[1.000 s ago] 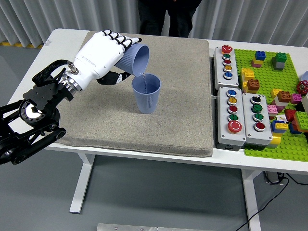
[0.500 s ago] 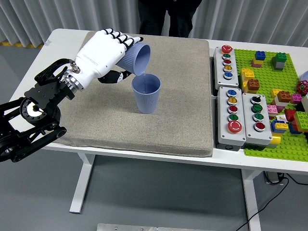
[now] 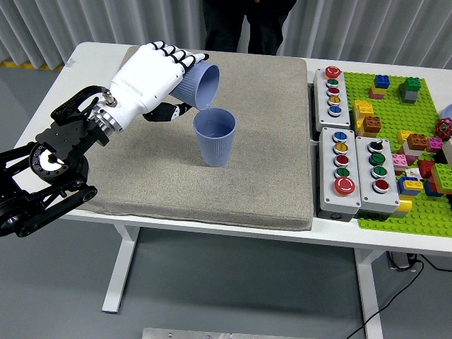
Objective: Pick cup pour cup place
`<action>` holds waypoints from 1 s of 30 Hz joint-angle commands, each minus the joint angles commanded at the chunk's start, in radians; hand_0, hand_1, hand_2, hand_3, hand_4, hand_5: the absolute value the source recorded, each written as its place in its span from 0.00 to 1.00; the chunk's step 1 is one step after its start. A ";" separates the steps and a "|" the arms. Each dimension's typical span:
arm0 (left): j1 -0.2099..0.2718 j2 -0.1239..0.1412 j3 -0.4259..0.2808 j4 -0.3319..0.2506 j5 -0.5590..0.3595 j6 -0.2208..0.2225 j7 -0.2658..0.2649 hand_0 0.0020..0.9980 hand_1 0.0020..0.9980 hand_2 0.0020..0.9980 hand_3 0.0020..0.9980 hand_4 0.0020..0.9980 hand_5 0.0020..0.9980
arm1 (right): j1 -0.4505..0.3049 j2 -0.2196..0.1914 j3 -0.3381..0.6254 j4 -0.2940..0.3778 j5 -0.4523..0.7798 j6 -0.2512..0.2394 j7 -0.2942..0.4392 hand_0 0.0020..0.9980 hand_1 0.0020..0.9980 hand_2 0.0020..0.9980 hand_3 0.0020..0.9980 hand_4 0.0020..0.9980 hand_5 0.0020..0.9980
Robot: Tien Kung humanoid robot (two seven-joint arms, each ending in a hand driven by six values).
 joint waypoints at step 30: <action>0.316 -0.286 -0.414 0.122 -0.707 0.101 -0.371 0.57 0.56 0.59 0.60 0.60 0.16 | -0.015 0.007 0.017 0.000 -0.038 0.008 -0.003 0.69 0.65 0.57 0.58 0.00 0.03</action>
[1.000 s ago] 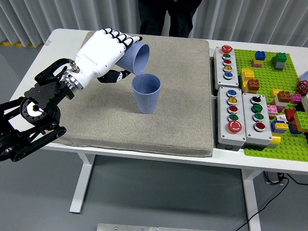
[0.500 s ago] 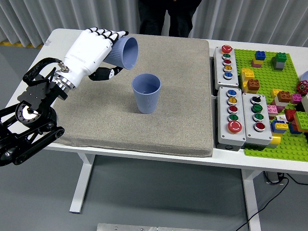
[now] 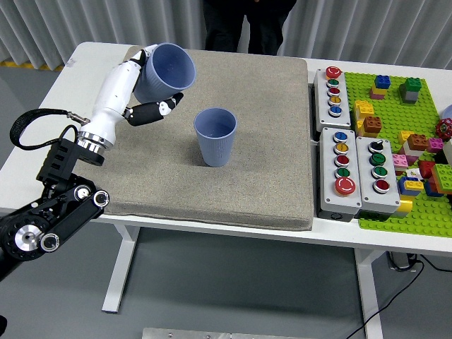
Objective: Pick cup pour cup place
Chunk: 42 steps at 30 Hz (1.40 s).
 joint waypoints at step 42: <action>0.104 -0.112 0.085 0.262 -0.635 0.179 -0.232 0.70 0.71 0.79 0.75 0.69 0.29 | -0.002 0.006 -0.001 0.000 -0.006 0.000 -0.001 0.69 0.65 0.57 0.58 0.00 0.03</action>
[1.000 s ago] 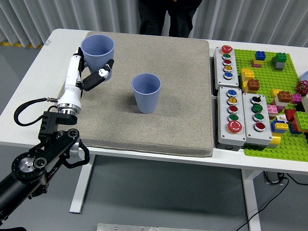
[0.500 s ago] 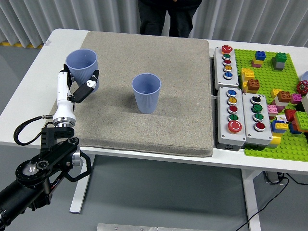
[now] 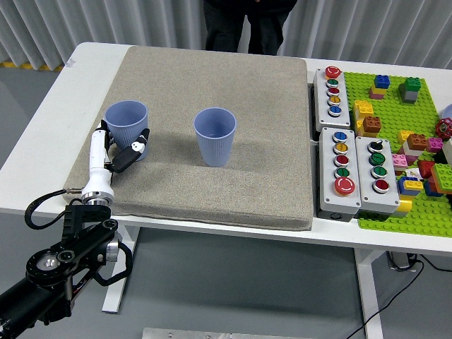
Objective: Pick cup pour cup place
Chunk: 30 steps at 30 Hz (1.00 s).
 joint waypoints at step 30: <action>-0.002 0.001 -0.021 -0.016 0.067 -0.061 0.014 0.77 0.79 0.91 0.96 0.88 0.40 | 0.011 -0.001 -0.009 0.000 0.014 -0.001 0.001 0.69 0.65 0.57 0.58 0.00 0.03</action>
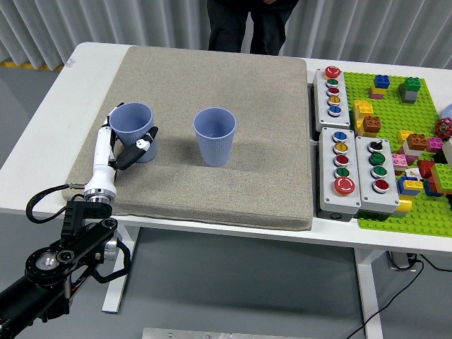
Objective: Pick cup pour cup place
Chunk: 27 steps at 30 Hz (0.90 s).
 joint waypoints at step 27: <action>0.088 0.041 -0.071 -0.097 0.138 -0.071 0.062 0.90 0.92 1.00 1.00 0.93 0.42 | -0.003 -0.001 0.011 0.000 -0.017 0.003 -0.002 0.69 0.65 0.58 0.58 0.00 0.03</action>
